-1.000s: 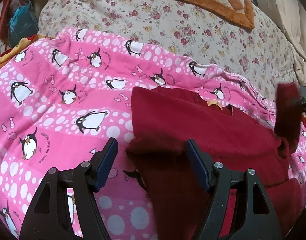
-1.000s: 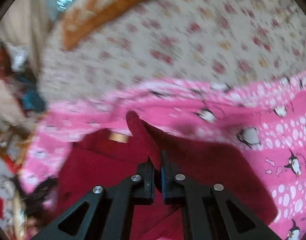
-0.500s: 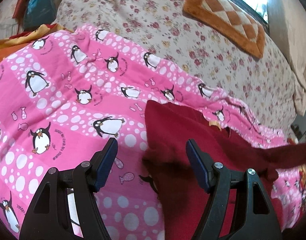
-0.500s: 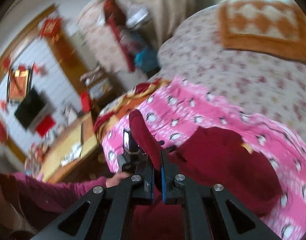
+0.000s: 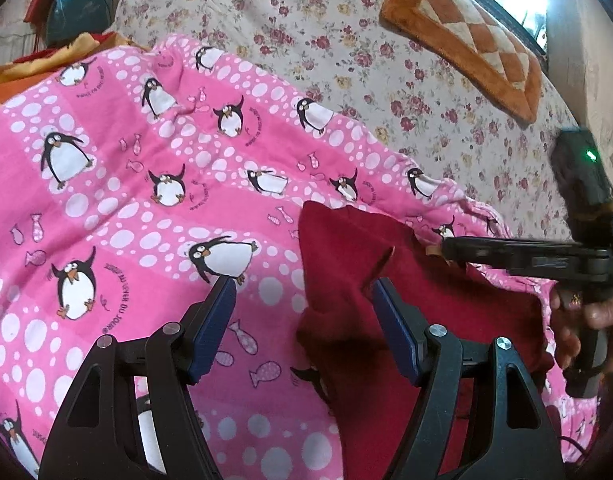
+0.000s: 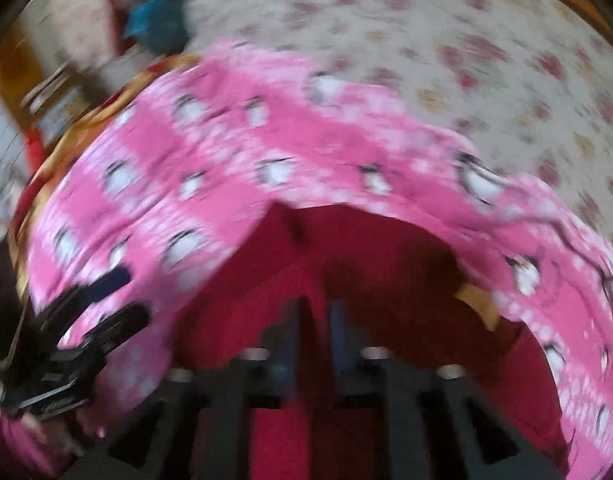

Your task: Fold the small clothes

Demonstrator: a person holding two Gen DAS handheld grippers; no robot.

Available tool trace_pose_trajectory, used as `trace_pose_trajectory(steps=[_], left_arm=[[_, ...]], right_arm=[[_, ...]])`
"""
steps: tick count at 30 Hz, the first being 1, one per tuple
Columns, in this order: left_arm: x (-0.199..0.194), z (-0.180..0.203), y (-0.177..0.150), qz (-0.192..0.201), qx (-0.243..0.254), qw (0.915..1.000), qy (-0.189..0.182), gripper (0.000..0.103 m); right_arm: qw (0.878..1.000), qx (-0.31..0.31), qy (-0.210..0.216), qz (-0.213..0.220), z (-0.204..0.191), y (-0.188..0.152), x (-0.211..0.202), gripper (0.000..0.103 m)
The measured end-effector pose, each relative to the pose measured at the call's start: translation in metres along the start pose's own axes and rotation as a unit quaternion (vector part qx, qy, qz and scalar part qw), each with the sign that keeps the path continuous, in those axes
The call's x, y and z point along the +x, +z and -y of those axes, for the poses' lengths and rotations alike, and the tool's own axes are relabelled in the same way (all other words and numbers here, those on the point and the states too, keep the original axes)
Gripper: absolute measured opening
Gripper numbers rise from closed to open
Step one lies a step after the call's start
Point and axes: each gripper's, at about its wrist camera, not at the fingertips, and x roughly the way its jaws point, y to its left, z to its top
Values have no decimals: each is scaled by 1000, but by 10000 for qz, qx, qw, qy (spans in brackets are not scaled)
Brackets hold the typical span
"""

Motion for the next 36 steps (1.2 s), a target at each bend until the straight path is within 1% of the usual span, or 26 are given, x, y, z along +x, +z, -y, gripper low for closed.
trace_pose_trajectory(steps=[1,2,4,5,7,8,9,10,11,12,14,15,18,20,21,22,23,25,26,27,28,29,30,32,34,36], left_arm=[[1,1,0,-27,-16,10000,-44,71],[2,2,0,-42,-13,10000,-70,71],[2,7,-2,-57,73,9999,-124,71],[1,12,-5,-39,176,9998,-129,71],[0,20,-9,-31,360,9993,-133,71],[1,24,-11,-62,423,9989,-171,71],[2,27,-13,-138,480,9985,-244,71],[4,31,-13,-204,534,9980,-263,71],[5,37,-12,-255,598,9977,-216,71],[5,41,-11,-270,661,9973,-166,71],[8,49,-8,-326,810,9961,-102,71],[11,55,-5,-421,920,9948,-67,71],[28,68,6,-648,1164,9910,149,71],[43,76,12,-934,1309,9868,198,71],[54,81,16,-1148,1415,9830,221,71],[61,84,17,-1256,1481,9806,250,71],[66,87,19,-1330,1531,9788,284,71],[80,92,20,-1510,1625,9744,358,71],[87,93,19,-1627,1643,9722,365,71],[94,95,18,-1781,1629,9698,360,71],[98,96,18,-1863,1596,9688,344,69],[100,97,18,-1943,1541,9683,309,59],[101,98,18,-2013,1478,9680,250,53],[97,103,22,-2047,1454,9677,241,22],[88,111,29,-2083,1411,9678,113,14],[73,121,39,-1906,1458,9708,45,13]], right_arm=[[9998,179,34,105,8,-3,-7,48],[9990,352,117,232,18,-9,-16,51],[9964,713,40,464,42,-33,-46,52],[9950,837,52,537,48,-44,-60,53],[9895,1235,204,729,68,-80,-92,59],[9862,1406,260,830,78,-101,-107,68],[9830,1544,243,959,87,-124,-121,73],[9795,1673,149,1109,95,-148,-135,74],[9777,1741,74,1169,96,-162,-143,74],[9760,1832,-75,1178,103,-182,-152,74],[9732,1911,-331,1237,111,-209,-164,74],[9698,1989,-431,1342,116,-223,-168,74],[9595,2352,-434,1488,133,-249,-166,76],[9500,2677,-549,1508,149,-262,-156,77],[9453,2831,-520,1534,155,-266,-150,77],[9400,3007,-387,1565,162,-271,-143,77],[9371,3104,-296,1567,167,-275,-139,77],[9355,3219,-109,1456,174,-282,-126,78],[9375,3115,-130,1549,174,-283,-126,79],[9420,2956,-168,1583,171,-282,-126,82],[9455,2860,-176,1546,169,-281,-124,84],[9484,2771,-193,1527,167,-280,-122,87],[9507,2677,-208,1549,165,-280,-120,91],[9561,2491,-330,1510,159,-279,-116,92],[9600,2363,-424,1443,156,-276,-114,92],[9599,2344,-473,1464,156,-276,-116,92]])
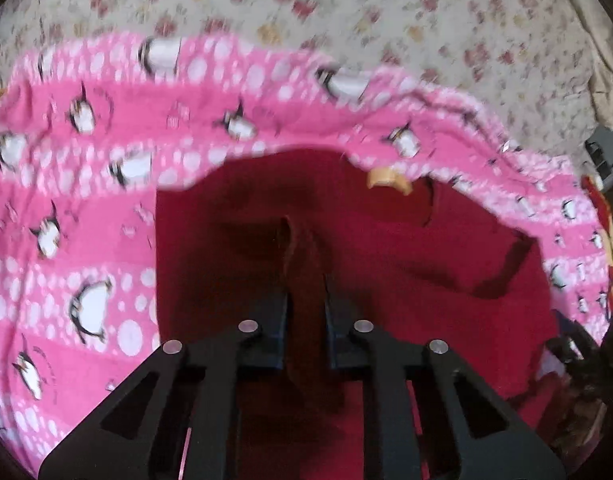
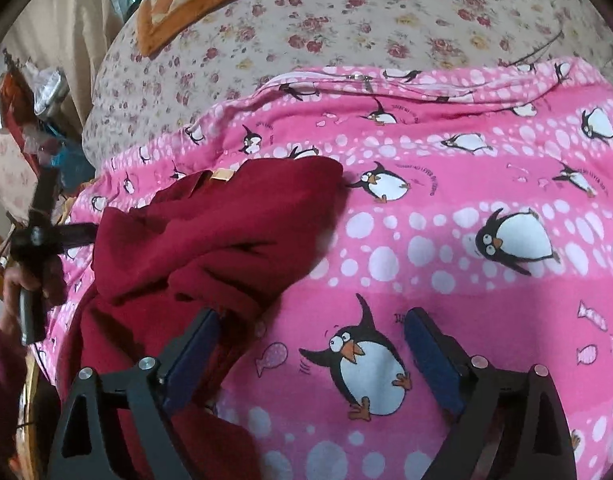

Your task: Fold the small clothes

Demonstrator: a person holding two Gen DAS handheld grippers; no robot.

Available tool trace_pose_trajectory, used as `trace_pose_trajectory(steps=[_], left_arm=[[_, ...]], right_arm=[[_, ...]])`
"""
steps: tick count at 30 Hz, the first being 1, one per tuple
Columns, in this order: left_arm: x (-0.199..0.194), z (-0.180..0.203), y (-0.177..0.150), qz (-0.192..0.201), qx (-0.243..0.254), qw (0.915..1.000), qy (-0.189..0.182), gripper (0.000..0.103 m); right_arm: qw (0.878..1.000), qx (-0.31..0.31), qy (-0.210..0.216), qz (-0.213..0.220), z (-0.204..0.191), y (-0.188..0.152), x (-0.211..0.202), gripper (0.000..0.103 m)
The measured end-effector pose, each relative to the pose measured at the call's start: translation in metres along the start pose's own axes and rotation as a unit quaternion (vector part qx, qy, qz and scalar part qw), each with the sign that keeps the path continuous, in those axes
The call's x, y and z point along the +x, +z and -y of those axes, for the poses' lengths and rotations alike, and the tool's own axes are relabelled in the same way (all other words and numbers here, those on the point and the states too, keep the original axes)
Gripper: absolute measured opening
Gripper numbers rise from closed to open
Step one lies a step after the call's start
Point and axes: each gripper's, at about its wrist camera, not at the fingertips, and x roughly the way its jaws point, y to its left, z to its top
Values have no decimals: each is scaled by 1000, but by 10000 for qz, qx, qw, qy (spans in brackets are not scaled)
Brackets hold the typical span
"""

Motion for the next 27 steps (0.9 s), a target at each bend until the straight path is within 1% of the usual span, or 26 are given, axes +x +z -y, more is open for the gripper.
trace_pose_trajectory(steps=[1,3,4,5,6,7,8,10,11,12,13,15,16,17,18,19,20,21,23,24,27], left_arm=[[-10,2,3,121,-5,9999,-29,12],[-35,4,13,414,-110,9990,-128,12],[-47,4,18,566,-184,9981,-154,12],[-55,4,22,669,-234,9974,-138,12],[-64,3,26,785,-312,9964,-110,12],[-72,1,30,857,-399,9955,-82,12],[-77,-1,33,908,-480,9947,-39,12],[-87,-6,39,989,-621,9932,25,12],[-89,-8,40,1015,-674,9925,37,11],[-92,-10,40,1033,-735,9919,54,11],[-94,-12,38,1042,-787,9914,57,11],[-97,-17,36,1044,-871,9907,41,11],[-98,-21,35,1031,-921,9904,22,11],[-97,-23,32,1023,-946,9902,11,11],[-97,-26,29,1000,-983,9901,-20,11],[-94,-26,26,979,-1010,9900,-52,11],[-90,-27,22,942,-1044,9900,-109,11],[-83,-27,15,873,-1050,9905,-148,11],[-65,-26,-1,718,-1014,9922,-109,11],[-52,-26,-10,606,-1012,9930,-69,11],[-16,-33,-33,201,-1213,9924,-65,11]], right_arm=[[10000,-6,-46,35,-1,0,-2,92],[9995,-121,-124,264,-5,2,-12,92],[9987,-293,-67,410,-11,2,-19,92],[9981,-401,-4,468,-15,2,-22,92],[9965,-639,28,546,-25,1,-26,92],[9949,-821,37,589,-33,0,-28,92],[9938,-941,26,599,-39,-1,-28,90],[9896,-1366,-183,423,-61,-1,-19,74],[9876,-1502,-305,336,-68,1,-14,52],[9850,-1638,-496,228,-75,3,-6,36],[9852,-1610,-565,157,-77,5,-1,35],[9856,-1597,-543,-79,-79,10,15,32],[9837,-1660,-667,-164,-79,12,21,28],[9812,-1739,-812,-220,-79,13,25,20],[9803,-1772,-839,-233,-77,14,24,15],[9805,-1766,-840,-188,-74,15,21,12],[9798,-1766,-931,-91,-72,16,14,10],[9797,-1729,-1016,39,-67,18,3,10],[9856,-1434,-884,151,-57,20,-13,10],[9894,-1235,-761,96,-49,14,-17,10],[9885,-1234,-806,-326,-42,-7,-7,10]])
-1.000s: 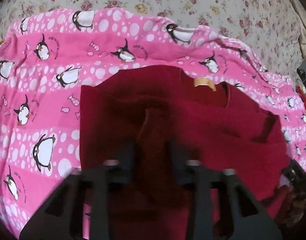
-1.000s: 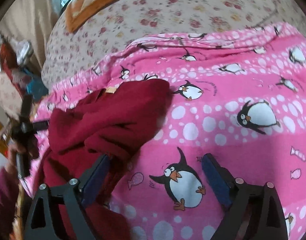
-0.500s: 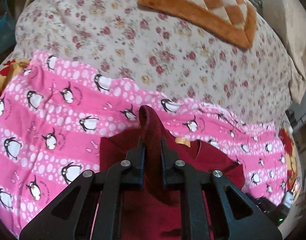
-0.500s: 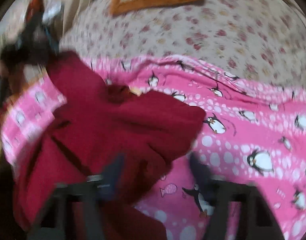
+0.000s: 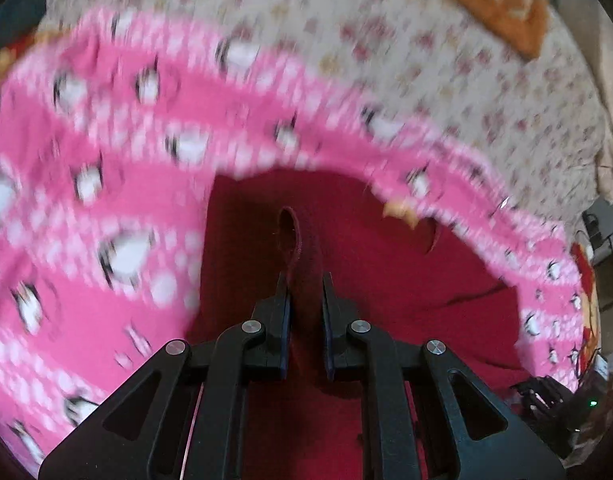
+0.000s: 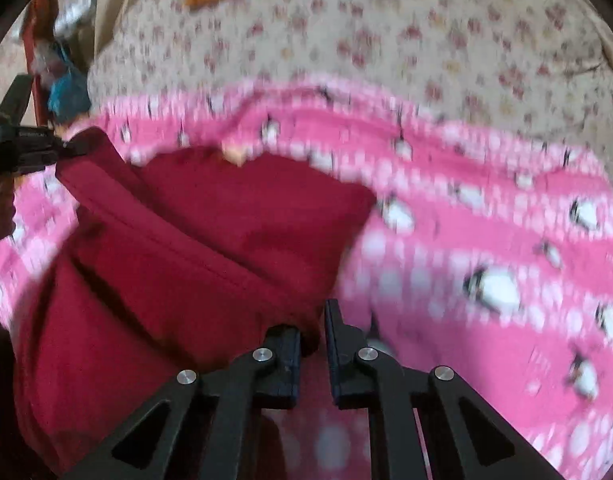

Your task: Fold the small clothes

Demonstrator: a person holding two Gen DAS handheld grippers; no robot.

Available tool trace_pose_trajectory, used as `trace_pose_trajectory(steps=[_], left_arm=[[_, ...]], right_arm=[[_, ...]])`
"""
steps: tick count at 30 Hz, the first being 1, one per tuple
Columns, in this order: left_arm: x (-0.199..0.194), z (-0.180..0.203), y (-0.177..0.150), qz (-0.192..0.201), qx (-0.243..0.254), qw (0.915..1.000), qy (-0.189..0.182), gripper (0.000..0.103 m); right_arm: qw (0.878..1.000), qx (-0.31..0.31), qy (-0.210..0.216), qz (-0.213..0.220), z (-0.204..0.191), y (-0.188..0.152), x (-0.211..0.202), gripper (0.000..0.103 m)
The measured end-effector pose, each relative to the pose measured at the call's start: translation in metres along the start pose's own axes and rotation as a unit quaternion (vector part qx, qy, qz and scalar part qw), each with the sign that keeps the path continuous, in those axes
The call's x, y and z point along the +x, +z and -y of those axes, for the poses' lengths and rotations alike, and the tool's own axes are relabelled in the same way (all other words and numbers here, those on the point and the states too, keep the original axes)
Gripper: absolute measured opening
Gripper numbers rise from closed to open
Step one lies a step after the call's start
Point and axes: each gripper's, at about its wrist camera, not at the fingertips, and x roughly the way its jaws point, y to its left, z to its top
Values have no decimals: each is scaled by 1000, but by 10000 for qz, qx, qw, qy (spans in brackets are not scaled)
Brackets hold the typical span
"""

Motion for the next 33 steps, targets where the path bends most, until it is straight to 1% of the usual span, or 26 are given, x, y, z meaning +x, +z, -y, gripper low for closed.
trace_pose_trajectory(steps=[2,4,5,6,8,10,12,13,14,15,16,17,18,20,21,22,24,25,26,27,28,29,30,31,32,33], left_arm=[[11,-9,-8,-139,-135,9998,-13,11],[12,-16,-10,-175,-213,9995,-141,11],[11,-18,-9,-163,-223,9994,-185,11],[8,-18,-9,-127,-201,9995,-187,11],[4,-16,-8,-70,-130,9998,-166,11],[1,-12,-8,-16,-62,9999,-134,11],[-3,-9,-9,50,6,9999,-104,11],[-4,-7,-8,69,24,9999,-107,11],[-6,-6,-7,82,38,9999,-125,11],[-8,-2,-5,106,57,9998,-153,11],[-11,-1,-2,137,68,9997,-180,11],[-16,1,1,200,88,9995,-240,11],[-22,4,4,279,108,9990,-325,11],[-32,7,8,467,161,9977,-471,11],[-35,8,9,553,211,9972,-466,11],[-32,9,9,592,249,9971,-408,11],[-14,7,7,443,201,9985,-259,12],[-2,4,5,313,130,9992,-200,11],[15,0,1,146,55,9999,-14,12],[29,-3,-2,10,51,9999,132,12],[34,-5,-5,-48,50,9999,139,12],[36,-7,-8,-21,44,9999,92,13],[34,-8,-9,72,66,9999,56,13],[33,-7,-9,82,113,9999,65,14],[32,-6,-8,67,165,9998,107,14],[32,-5,-8,54,170,9998,130,15]], right_arm=[[9996,207,171,0,4,-5,-5,10],[9974,520,495,63,11,0,-21,14],[9949,698,707,194,18,5,-33,24],[9932,797,784,312,21,8,-40,43],[9898,1065,787,520,29,19,-48,61],[9859,1379,817,487,39,34,-40,61],[9834,1574,873,209,45,52,-13,62],[9824,1650,877,50,47,58,2,62],[9797,1781,890,-225,47,65,26,62],[9770,1839,985,-434,47,69,44,62],[9751,1873,1055,-544,48,72,56,59],[9737,1918,1079,-587,49,74,66,37],[9760,1886,967,-504,49,77,68,24],[9811,1724,861,-162,49,81,57,16],[9845,1569,784,63,46,83,45,16],[9868,1460,684,165,45,83,39,16],[9925,1140,231,370,41,82,33,15],[9926,1140,3,413,43,81,36,15],[9921,1172,-176,412,46,80,40,15],[9897,1289,-481,397,54,78,47,15],[9873,1415,-625,374,61,76,50,15],[9847,1596,-623,303,71,74,53,15],[9815,1838,-492,196,80,71,50,15],[9807,1913,-364,188,82,70,45,15],[9818,1872,-181,246,81,69,37,15],[9858,1655,-55,287,74,69,27,16]])
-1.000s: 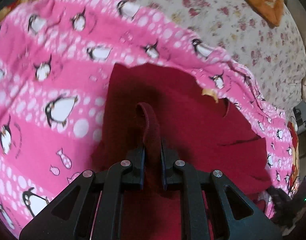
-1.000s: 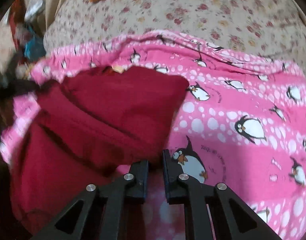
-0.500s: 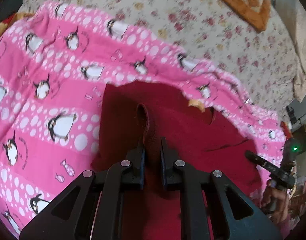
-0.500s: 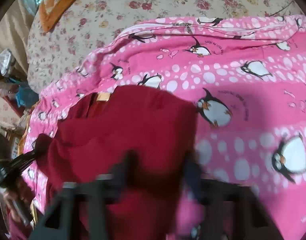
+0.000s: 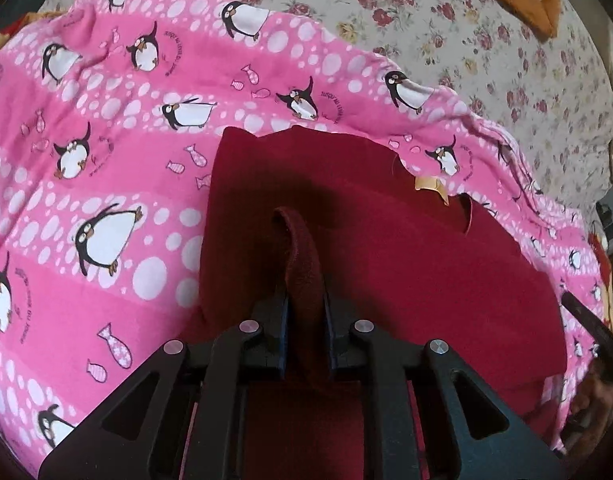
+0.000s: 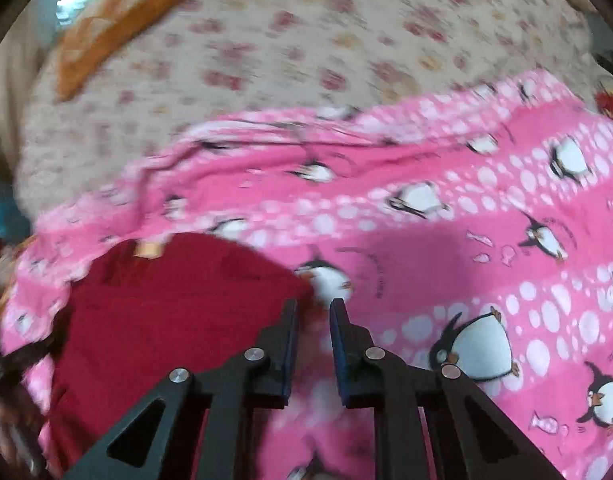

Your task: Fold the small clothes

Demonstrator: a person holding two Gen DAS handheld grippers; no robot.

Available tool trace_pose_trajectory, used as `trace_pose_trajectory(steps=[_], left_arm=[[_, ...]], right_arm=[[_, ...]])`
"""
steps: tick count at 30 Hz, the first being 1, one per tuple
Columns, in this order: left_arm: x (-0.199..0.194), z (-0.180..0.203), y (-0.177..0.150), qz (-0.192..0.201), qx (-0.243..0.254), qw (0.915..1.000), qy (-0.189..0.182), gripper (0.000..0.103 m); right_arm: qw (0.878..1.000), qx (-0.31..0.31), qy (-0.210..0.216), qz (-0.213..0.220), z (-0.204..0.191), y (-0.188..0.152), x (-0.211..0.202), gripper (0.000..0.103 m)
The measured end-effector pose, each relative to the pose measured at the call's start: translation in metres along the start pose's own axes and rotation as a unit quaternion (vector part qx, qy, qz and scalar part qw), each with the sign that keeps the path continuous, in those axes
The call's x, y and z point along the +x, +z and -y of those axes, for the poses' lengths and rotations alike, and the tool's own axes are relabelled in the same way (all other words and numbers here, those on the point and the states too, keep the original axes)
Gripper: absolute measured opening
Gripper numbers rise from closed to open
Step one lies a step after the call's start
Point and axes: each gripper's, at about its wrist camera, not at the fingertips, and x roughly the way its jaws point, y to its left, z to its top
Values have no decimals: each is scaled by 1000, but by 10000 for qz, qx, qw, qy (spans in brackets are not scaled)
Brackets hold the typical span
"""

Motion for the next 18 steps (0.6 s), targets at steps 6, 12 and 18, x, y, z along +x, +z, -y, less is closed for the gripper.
trace_pose_trajectory(steps=[6,12,18], left_arm=[[-7,-2,-4,-53,-149,9999,-48,21],[-45,-9,-27,-115,-125,9993,-346,48],[-84,-18,-79,-151,118,9990,-413,61]], right_arm=[[9931,-1011,515,-300,-47,-37,-19,53],[9959,-703,92,-569,-34,-47,-10,53],[9937,-787,672,-435,-25,-66,-67,67]])
